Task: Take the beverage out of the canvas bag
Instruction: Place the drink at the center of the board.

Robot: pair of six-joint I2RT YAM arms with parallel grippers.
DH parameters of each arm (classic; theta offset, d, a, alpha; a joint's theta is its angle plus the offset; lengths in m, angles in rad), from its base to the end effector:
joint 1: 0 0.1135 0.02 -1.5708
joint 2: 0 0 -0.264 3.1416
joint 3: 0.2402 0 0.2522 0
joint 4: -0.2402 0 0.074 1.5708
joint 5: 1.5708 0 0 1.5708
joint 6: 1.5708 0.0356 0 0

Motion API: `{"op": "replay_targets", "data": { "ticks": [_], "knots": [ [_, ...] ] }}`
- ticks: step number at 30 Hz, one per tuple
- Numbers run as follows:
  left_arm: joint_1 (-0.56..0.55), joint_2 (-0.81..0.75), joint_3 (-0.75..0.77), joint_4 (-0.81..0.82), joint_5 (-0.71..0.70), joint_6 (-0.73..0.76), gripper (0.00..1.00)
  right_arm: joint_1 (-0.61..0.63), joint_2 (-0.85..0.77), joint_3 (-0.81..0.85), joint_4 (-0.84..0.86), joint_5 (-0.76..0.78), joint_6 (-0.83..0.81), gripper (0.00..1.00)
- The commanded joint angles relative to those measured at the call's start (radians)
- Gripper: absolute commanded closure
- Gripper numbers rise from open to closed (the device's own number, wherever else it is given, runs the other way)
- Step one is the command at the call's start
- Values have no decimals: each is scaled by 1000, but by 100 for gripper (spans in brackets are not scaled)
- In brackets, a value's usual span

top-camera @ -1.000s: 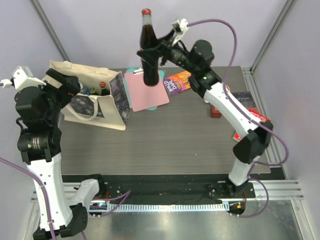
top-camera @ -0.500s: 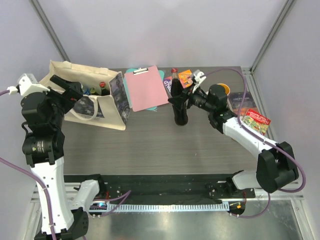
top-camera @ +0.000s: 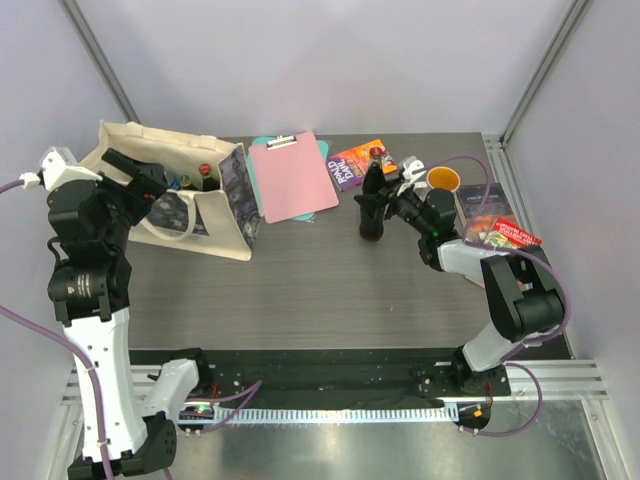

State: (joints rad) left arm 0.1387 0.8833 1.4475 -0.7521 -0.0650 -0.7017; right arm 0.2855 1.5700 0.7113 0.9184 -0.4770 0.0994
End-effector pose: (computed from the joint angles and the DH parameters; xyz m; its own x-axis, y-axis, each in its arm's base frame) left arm 0.1334 0.0209 0.4788 -0.0114 -0.6520 -0.7581 -0.2730 0.7314 -0.6249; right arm 0.3127 0.1088 0.2376 -0.0115 0.0885 -0.9960 -0.6922 0.7181 0.0718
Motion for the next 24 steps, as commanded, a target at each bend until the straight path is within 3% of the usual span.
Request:
{"op": "replay_targets", "data": {
  "ticks": [1,15,17,24],
  "knots": [
    [-1,6,4,23,-18,-12,5,1,21,114,440,-2,-40,98],
    [-2,26,30,-4,-27,-9,5,-6,220,205,560,32,-49,98],
    [-2,28,27,-4,-27,-9,5,-6,225,194,568,55,-50,93],
    [-2,37,22,5,-19,-12,5,-5,222,114,605,58,-69,59]
  ]
}}
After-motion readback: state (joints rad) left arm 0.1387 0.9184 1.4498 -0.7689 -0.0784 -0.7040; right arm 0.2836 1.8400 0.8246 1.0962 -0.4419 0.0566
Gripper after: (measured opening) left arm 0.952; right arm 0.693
